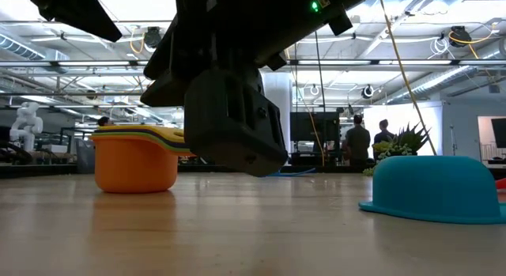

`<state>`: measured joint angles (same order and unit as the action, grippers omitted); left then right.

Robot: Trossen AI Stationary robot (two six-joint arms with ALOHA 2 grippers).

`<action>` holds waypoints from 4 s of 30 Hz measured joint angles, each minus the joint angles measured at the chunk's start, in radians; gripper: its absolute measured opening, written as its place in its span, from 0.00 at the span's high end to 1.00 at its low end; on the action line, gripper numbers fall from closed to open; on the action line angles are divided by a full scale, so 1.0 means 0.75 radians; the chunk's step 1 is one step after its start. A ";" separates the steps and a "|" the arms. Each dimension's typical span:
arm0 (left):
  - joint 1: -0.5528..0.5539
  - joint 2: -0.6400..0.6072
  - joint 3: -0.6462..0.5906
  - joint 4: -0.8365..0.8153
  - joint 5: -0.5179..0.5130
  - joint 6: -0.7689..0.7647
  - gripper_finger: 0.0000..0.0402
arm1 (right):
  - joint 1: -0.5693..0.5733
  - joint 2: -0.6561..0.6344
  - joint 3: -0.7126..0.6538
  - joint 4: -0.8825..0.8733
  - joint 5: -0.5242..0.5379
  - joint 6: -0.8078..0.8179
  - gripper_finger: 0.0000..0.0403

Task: Nest measuring cups in basket
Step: Stack the light blue measuring cup on top of the yellow measuring cup

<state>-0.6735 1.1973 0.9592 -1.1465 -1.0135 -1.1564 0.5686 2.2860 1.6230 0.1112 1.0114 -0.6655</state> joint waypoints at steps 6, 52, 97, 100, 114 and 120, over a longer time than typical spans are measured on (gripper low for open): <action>0.000 0.000 0.000 0.000 0.000 0.000 0.77 | 0.000 -0.002 0.000 -0.001 0.004 -0.011 0.71; 0.000 -0.001 0.001 0.235 0.032 0.236 0.77 | 0.204 -0.436 0.000 -0.957 -0.168 0.894 0.71; 0.000 0.000 0.001 0.315 0.039 0.280 0.77 | 0.588 -0.549 -0.266 -1.396 -0.588 1.454 0.71; 0.000 0.000 0.001 0.315 0.039 0.280 0.77 | 0.588 -0.549 -0.347 -1.359 -0.596 1.450 0.71; 0.000 0.000 0.001 0.325 0.038 0.281 0.77 | 0.586 -0.549 -0.566 -1.170 -0.615 1.279 0.71; 0.000 0.000 0.001 0.325 0.038 0.281 0.77 | 0.586 -0.552 -0.650 -1.080 -0.604 1.262 0.71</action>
<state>-0.6735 1.1973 0.9596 -0.9024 -0.9848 -0.9453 1.0080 1.8721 1.1356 -0.6989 0.5586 0.2811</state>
